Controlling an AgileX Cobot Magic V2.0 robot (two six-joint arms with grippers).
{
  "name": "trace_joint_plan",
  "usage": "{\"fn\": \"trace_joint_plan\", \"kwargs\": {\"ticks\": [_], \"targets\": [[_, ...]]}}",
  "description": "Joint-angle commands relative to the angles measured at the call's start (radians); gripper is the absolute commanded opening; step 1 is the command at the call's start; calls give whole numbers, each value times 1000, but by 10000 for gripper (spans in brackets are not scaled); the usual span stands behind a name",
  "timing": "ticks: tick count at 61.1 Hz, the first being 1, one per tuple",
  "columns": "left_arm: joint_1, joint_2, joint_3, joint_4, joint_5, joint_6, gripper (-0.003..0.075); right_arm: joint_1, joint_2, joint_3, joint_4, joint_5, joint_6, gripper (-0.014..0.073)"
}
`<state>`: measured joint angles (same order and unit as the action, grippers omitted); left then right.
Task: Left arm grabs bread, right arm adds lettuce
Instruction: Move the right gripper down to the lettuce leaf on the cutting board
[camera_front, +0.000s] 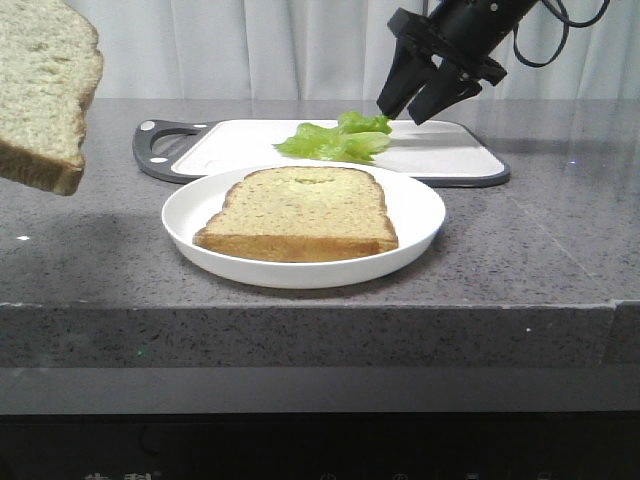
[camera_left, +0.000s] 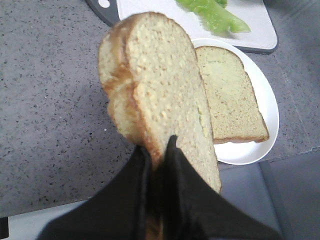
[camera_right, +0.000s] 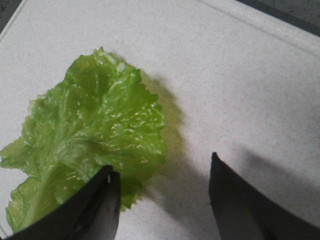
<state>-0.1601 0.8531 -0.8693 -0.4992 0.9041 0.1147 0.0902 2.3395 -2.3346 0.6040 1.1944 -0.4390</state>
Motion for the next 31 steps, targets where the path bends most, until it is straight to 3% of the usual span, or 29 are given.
{"fn": "trace_joint_plan", "kwargs": {"ticks": [1,16,18,31], "targets": [[2,-7,-28,-32,-57,-1,-19,-3,-61,-35,80,-22,-4,421],[2,-7,-28,-32,-64,-1,-19,0,-29,-35,168,2,-16,421],[2,-7,-28,-32,-64,-1,-19,0,-26,-35,172,3,-16,379],[2,-7,-28,-30,-66,-1,-19,-6,-40,-36,176,-11,-15,379]]}}
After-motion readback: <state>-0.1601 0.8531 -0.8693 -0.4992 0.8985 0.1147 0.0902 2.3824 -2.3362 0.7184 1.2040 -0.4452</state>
